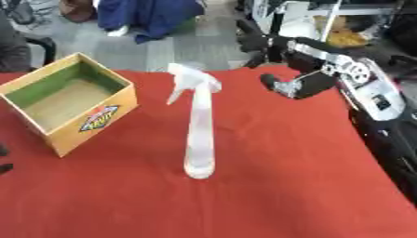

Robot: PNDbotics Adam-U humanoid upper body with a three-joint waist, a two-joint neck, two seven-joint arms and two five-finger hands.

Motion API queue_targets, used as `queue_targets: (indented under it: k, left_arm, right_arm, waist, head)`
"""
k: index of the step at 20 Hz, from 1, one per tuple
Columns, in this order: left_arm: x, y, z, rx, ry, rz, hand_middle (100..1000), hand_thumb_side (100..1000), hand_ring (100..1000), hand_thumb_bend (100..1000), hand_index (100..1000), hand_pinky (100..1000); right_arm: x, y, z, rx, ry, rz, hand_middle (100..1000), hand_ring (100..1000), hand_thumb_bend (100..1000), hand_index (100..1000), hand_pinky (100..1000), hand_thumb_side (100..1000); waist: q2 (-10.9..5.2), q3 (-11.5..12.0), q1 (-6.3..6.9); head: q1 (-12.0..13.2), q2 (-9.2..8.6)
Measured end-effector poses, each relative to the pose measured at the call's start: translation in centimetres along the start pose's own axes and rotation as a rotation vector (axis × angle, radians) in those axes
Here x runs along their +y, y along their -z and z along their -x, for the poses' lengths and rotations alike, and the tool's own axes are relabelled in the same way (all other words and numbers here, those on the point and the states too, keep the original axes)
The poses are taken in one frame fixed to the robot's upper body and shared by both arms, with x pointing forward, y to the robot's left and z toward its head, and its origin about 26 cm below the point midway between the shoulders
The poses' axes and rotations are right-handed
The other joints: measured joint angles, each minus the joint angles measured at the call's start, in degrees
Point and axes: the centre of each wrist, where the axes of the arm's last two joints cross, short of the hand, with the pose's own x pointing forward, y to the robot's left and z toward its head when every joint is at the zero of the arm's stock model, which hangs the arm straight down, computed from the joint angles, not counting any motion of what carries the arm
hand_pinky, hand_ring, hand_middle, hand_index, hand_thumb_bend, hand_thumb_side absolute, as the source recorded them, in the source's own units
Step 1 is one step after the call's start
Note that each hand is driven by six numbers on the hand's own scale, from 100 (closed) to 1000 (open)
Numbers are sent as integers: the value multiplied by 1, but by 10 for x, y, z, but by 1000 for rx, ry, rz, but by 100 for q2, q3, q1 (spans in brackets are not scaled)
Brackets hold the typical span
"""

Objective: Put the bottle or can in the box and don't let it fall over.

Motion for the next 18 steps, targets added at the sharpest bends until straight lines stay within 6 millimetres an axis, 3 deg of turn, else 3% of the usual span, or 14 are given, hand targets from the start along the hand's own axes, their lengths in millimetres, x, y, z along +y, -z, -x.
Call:
queue_targets:
  k: [8, 18]
  left_arm:
    - [-3, 1, -1, -2, -3, 19, 627, 903, 860, 100, 725, 752]
    - [-7, 4, -2, -10, -18, 43, 626, 901, 859, 100, 725, 752]
  right_arm:
    - [-4, 13, -6, -13, -63, -14, 1000, 1000, 100, 966, 841, 235]
    - [8, 26, 0, 16, -60, -55, 1000, 1000, 100, 939, 783, 213]
  waist:
    - [0, 207, -51]
    - [0, 452, -79]
  head:
    - [-186, -46]
    - [-480, -47]
